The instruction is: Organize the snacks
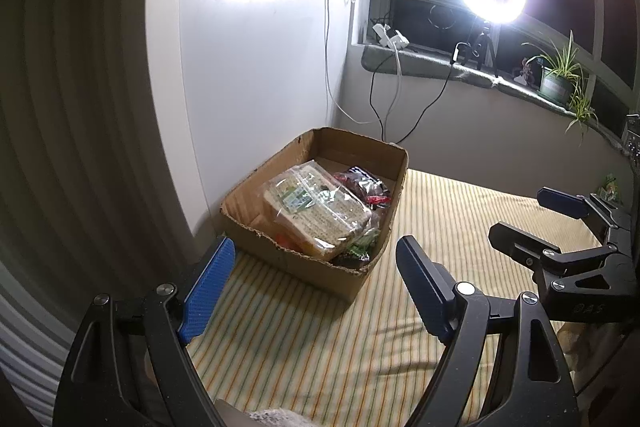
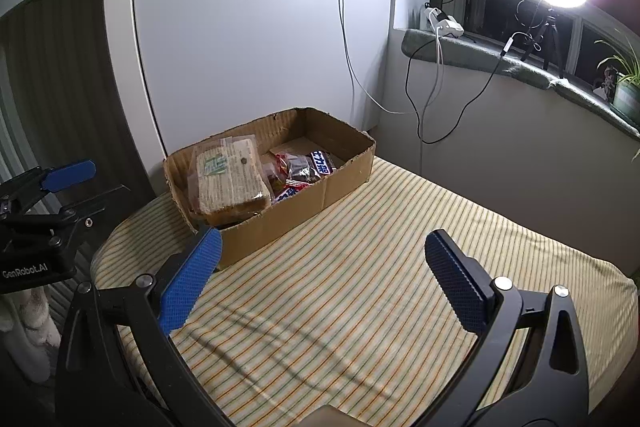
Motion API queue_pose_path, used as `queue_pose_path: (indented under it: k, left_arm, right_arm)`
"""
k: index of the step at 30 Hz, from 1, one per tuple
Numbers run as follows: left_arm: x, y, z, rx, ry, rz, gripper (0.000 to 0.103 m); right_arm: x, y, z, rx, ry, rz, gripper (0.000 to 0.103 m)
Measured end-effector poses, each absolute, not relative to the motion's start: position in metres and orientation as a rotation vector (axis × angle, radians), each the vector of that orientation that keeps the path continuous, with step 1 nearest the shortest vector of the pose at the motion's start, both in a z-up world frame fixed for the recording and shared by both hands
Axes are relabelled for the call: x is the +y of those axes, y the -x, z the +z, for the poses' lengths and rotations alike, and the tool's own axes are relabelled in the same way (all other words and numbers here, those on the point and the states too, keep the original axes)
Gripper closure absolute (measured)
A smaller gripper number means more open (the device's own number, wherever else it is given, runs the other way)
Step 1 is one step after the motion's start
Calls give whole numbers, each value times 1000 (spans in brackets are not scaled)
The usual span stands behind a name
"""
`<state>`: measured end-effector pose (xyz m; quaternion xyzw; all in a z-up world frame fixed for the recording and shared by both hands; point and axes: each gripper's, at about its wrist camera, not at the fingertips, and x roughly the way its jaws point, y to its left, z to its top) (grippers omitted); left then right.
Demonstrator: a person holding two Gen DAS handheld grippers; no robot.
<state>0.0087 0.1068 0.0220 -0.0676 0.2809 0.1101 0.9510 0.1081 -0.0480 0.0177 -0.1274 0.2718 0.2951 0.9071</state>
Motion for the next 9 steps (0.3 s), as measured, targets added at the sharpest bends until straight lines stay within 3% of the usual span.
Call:
queue_pose_path:
  k: [9]
  left_arm:
    - [99, -8, 19, 578, 121, 210, 20]
  right_arm:
    - [-61, -110, 14, 576, 252, 579, 0]
